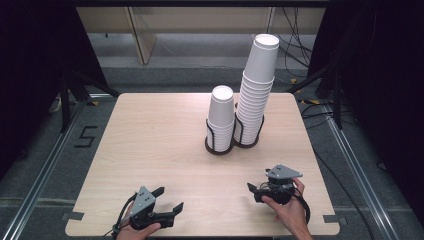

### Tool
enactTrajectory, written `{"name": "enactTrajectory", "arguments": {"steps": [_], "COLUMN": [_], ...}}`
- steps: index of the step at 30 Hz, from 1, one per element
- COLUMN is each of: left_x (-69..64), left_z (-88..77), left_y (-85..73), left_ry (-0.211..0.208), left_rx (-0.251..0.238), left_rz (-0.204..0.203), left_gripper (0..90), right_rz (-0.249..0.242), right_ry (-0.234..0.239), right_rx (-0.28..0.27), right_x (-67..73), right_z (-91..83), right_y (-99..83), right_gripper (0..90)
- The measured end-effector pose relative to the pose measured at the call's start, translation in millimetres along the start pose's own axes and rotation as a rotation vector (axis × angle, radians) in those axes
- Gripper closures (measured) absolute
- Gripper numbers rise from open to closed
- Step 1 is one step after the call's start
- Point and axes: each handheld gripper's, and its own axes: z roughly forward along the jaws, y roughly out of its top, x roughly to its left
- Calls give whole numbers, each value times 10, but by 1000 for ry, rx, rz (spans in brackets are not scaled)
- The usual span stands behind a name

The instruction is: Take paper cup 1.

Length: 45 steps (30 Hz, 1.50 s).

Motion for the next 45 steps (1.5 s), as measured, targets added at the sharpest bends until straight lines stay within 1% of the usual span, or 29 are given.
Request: {"name": "enactTrajectory", "arguments": {"steps": [1,3,7,8,10,12,13,14,15,19,20,23,24,25,26,28,29,31,32,34,35,37,39,40,41,42,43,45], "left_x": [0,0,0,0,1,-1,-1,-2,-1,-1,0,-3,-2,-2,3,6,7,5,10,11,13,15,18,20,20,20,22,21], "left_z": [0,-1,-3,-3,-2,3,3,4,0,-6,-5,-3,-2,-1,-3,2,1,-1,-5,-6,-6,-4,-6,-8,-8,-8,-8,-5], "left_y": [0,0,-2,-2,-1,0,0,0,-3,2,0,-1,-1,-1,-1,-4,-4,-4,-3,-3,-3,-3,-2,-1,-1,-1,-1,-2], "left_ry": [0,0,1,1,2,2,2,3,1,5,4,7,8,8,8,3,6,11,12,13,13,13,15,16,16,18,19,19], "left_rx": [0,0,1,0,0,-4,-4,-5,0,-3,-3,-4,-5,-5,-1,-6,-4,-4,0,0,-1,-2,-4,-4,-5,-5,-4,-7], "left_rz": [0,1,-1,1,1,-5,-5,-7,3,-3,-3,-6,-8,-9,-4,-6,-7,-11,-5,-5,-5,-5,-7,-8,-9,-11,-12,-15], "left_gripper": [144,144,144,144,144,144,144,144,145,145,144,144,144,144,144,144,144,144,144,145,145,144,144,144,144,144,145,144], "right_rz": [-10,-11,1,-28,-29,-15,-15,-29,-27,-29,-20,-21,-10,-24,-24,-19,-22,-7,-19,-17,-30,-32,-34,-40,-25,-54,-38,-36], "right_ry": [0,1,-2,-5,-1,8,8,7,8,8,2,7,13,24,24,28,34,45,50,51,53,54,77,67,63,58,66,67], "right_rx": [-4,-4,-14,-23,-32,-26,-26,-29,-27,-32,-35,-42,-42,-49,-49,-50,-58,-77,-76,-71,-77,-73,-81,-79,-86,-97,-94,-92], "right_x": [-4,-4,10,-1,5,19,19,14,19,28,39,43,53,41,41,49,46,63,64,72,87,93,100,101,118,100,120,125], "right_z": [1,-1,-10,-7,-1,0,0,3,6,6,0,-5,-7,0,0,-8,-7,-15,-18,-20,0,0,19,10,6,11,7,-1], "right_y": [2,4,16,23,32,43,43,48,51,54,55,64,69,87,87,113,132,198,224,244,276,287,336,349,361,382,394,411], "right_gripper": [178,178,184,183,184,184,184,185,186,185,185,186,186,186,186,185,185,184,184,184,183,183,183,183,183,183,183,183]}}
